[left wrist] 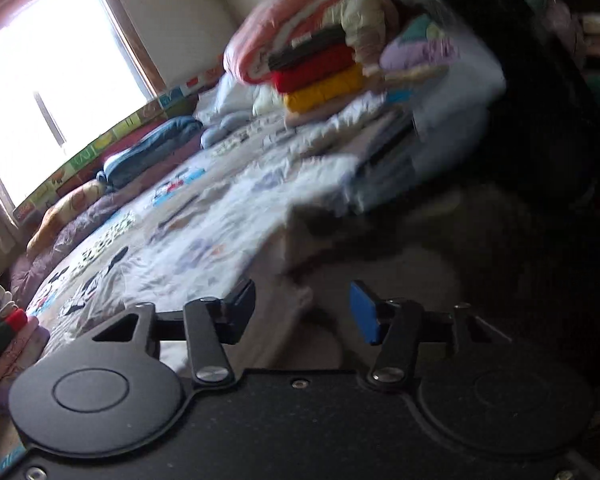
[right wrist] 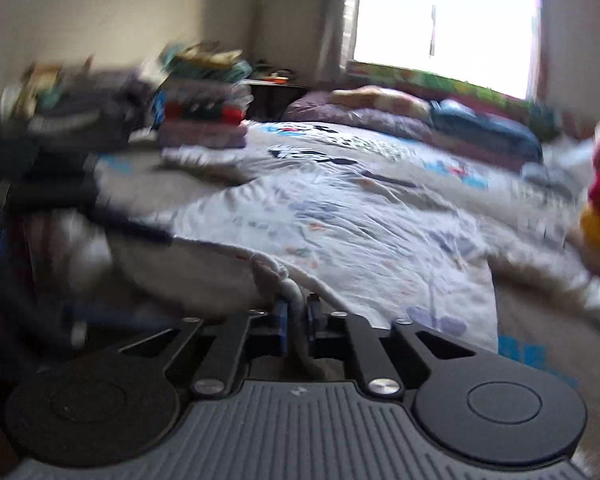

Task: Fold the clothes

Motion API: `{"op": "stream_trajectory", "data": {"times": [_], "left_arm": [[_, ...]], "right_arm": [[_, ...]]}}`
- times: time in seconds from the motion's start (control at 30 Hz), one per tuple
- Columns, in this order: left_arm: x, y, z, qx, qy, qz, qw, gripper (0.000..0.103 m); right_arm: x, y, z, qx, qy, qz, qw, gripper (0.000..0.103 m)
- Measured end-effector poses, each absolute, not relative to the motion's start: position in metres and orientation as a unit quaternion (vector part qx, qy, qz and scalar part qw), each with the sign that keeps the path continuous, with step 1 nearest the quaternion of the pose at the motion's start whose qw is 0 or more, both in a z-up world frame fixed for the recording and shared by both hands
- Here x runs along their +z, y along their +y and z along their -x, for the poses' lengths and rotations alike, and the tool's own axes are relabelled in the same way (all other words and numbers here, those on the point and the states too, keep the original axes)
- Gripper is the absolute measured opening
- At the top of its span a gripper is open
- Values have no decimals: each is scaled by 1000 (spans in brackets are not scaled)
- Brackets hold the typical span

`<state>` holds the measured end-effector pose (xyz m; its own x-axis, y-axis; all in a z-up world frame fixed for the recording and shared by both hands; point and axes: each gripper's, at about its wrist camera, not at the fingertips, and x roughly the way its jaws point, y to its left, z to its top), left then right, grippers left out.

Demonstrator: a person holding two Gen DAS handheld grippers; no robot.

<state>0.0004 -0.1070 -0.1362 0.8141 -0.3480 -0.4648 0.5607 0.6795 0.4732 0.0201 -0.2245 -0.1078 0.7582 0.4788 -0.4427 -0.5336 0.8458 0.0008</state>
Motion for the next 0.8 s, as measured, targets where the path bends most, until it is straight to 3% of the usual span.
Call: {"op": "stream_trajectory", "data": {"times": [0.1, 0.17, 0.37, 0.63, 0.73, 0.8], "left_arm": [[-148, -110, -14, -231, 194, -320, 898, 24], [-152, -112, -22, -216, 202, -322, 899, 8], [-152, -124, -14, -229, 202, -323, 896, 5], [-152, -114, -6, -259, 219, -313, 887, 7], [-141, -98, 0, -280, 228, -287, 887, 32], [-134, -89, 5, -294, 234, -265, 888, 38]], "right_arm": [[-106, -237, -32, 272, 228, 0, 935, 9], [-104, -243, -38, 275, 231, -37, 933, 8], [-93, -244, -31, 318, 206, -75, 922, 8], [-118, -199, -20, 334, 266, 130, 895, 10], [-116, -202, -18, 338, 260, 128, 895, 13], [-113, -204, -14, 341, 256, 125, 896, 15]]}}
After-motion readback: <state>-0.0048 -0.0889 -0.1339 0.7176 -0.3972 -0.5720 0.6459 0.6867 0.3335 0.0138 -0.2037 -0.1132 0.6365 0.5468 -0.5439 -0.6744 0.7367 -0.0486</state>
